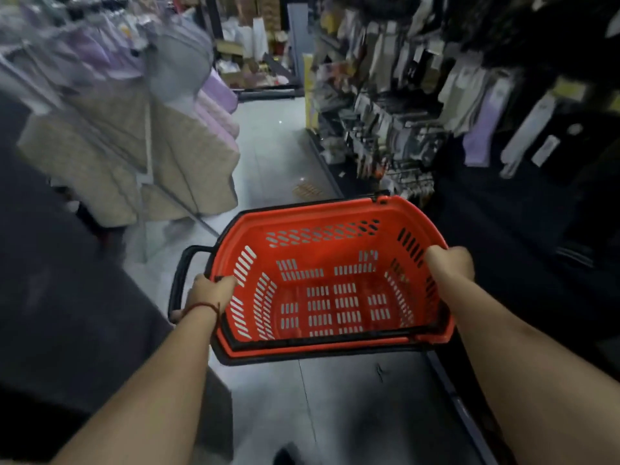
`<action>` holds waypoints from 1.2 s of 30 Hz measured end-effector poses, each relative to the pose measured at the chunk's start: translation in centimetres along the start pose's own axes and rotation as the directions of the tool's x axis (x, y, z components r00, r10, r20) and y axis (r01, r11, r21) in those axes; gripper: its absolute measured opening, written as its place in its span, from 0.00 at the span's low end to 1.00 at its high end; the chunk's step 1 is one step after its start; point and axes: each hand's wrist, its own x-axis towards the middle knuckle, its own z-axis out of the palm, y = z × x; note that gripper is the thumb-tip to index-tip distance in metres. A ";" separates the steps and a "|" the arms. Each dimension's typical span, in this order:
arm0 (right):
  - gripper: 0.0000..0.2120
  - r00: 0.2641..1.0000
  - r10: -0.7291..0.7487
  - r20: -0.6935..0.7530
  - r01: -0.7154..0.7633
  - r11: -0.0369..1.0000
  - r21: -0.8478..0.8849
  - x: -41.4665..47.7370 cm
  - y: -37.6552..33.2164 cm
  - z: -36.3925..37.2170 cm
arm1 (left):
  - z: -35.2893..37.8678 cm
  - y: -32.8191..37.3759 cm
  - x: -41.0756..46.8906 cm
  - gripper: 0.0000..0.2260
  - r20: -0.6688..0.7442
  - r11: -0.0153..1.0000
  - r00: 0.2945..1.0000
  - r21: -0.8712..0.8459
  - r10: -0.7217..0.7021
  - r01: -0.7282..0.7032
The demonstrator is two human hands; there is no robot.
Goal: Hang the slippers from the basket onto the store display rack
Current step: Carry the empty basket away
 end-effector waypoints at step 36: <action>0.27 0.963 0.256 0.081 -0.266 0.948 0.176 88.8 -59.8 70.8 | 24.9 73.8 110.2 0.32 0.186 0.960 0.974 0.222 0.129 -0.170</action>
